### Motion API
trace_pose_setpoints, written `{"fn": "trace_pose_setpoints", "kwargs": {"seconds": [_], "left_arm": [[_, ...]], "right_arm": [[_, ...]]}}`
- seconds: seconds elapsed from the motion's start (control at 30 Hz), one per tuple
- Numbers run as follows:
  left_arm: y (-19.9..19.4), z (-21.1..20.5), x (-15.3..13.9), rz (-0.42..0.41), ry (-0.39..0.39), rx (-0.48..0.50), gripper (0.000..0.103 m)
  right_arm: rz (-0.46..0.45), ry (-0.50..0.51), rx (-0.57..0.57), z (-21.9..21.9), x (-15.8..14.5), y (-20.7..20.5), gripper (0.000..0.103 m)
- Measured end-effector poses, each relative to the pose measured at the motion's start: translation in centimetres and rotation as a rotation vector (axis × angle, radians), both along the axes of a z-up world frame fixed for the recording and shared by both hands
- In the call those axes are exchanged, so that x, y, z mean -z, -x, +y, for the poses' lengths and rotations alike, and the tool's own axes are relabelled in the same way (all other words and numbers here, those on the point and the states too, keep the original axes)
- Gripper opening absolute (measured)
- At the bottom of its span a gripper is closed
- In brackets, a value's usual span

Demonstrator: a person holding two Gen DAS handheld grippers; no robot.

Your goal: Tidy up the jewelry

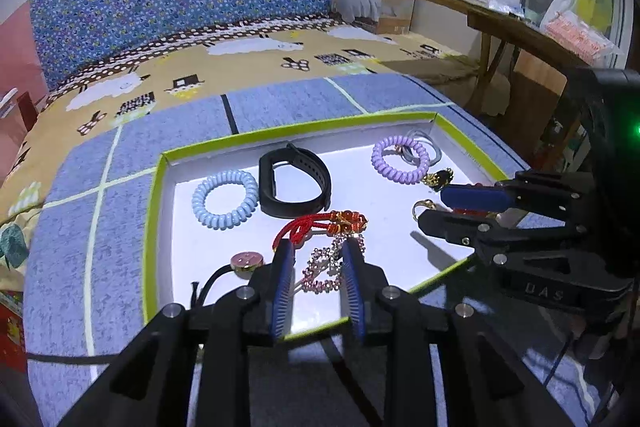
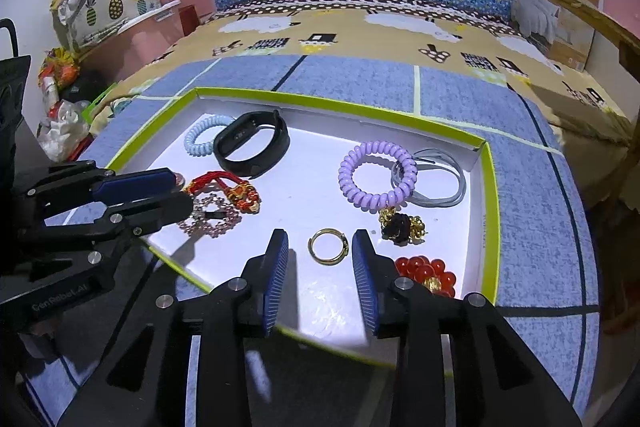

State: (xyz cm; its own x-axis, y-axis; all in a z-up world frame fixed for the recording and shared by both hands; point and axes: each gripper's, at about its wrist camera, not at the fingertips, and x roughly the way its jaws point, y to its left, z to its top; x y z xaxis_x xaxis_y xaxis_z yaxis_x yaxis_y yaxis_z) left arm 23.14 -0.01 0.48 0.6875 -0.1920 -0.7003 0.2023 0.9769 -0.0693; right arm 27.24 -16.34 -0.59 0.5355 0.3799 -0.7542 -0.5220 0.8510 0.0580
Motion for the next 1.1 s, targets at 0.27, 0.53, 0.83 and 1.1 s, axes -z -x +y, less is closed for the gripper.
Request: {"fn": "trace_pose_setpoints", "kwargs": {"seconds": [0.27,0.53,0.83,1.1], "left_arm": [[3.5,0.7,-1.6,-0.065,0.014,-0.049,0.032],[8.2,0.9,-2.5,-0.115,0.026,-0.104,0.038],[13.5,0.1,-2.0,-0.153,0.000,-0.138,0.039],[17.4,0.0,-1.6,-0.172,-0.005,-0.172,0.041]], "right_arm": [[-0.060,-0.040,0.015,-1.2,-2.2,3.5,0.034],[-0.114,-0.089,0.030,-2.6,-3.6,8.9,0.034],[-0.202,-0.101,0.037,-3.6,-4.3,14.5,0.038],[-0.234,-0.103,0.073,-4.9,-3.5,18.4,0.039]]}}
